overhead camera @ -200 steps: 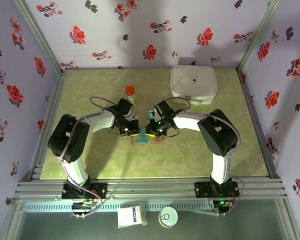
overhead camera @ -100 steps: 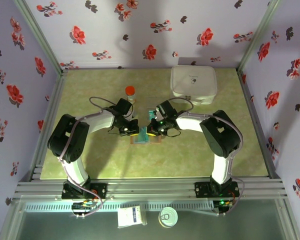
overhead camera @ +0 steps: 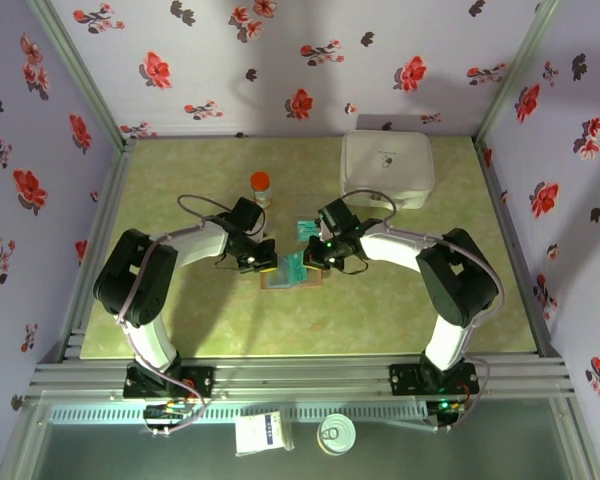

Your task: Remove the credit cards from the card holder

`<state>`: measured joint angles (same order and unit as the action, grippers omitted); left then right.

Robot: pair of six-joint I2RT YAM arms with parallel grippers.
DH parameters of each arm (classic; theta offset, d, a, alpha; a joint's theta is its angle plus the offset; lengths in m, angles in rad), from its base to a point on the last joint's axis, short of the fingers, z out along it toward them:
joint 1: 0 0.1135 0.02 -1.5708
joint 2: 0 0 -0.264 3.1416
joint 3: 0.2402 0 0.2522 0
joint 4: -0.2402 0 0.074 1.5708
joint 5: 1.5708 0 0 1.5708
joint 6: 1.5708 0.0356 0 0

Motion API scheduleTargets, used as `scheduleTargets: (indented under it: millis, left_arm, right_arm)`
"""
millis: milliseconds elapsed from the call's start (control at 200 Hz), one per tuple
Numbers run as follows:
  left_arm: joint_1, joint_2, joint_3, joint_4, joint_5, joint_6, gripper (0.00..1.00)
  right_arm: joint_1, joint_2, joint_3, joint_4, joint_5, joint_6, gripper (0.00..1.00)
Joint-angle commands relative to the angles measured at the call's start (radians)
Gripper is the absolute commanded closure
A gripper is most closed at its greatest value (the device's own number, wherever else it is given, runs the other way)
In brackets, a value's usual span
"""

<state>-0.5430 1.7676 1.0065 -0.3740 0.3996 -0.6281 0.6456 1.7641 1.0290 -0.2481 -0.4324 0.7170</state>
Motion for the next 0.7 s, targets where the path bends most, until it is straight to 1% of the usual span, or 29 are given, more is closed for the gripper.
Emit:
scheduleTargets:
  millis: [0,165,335,440,565,695]
  left_arm:
    - [0.009,-0.021,-0.029,-0.040,-0.019,0.000,1.00]
    - [0.006,-0.020,-0.028,-0.020,0.006,-0.013,1.00]
    - [0.006,-0.022,-0.025,-0.019,0.007,-0.013,0.99]
    - [0.006,-0.024,-0.028,-0.018,0.007,-0.013,0.99]
    - [0.006,-0.028,-0.029,-0.016,0.008,-0.011,0.98]
    - [0.006,-0.025,-0.026,-0.013,0.012,-0.012,0.98]
  right_arm:
    - [-0.007,-0.039,-0.005,-0.078,0.065,-0.029,1.00]
    - [0.011,-0.041,0.028,-0.126,0.082,-0.057,1.00]
    - [0.034,-0.016,0.053,-0.130,0.075,-0.054,1.00]
    - [0.050,-0.003,0.077,-0.131,0.077,-0.043,0.98]
    - [0.063,0.002,0.088,-0.111,0.075,-0.016,0.92]
    - [0.068,0.022,0.101,-0.116,0.078,-0.013,0.92]
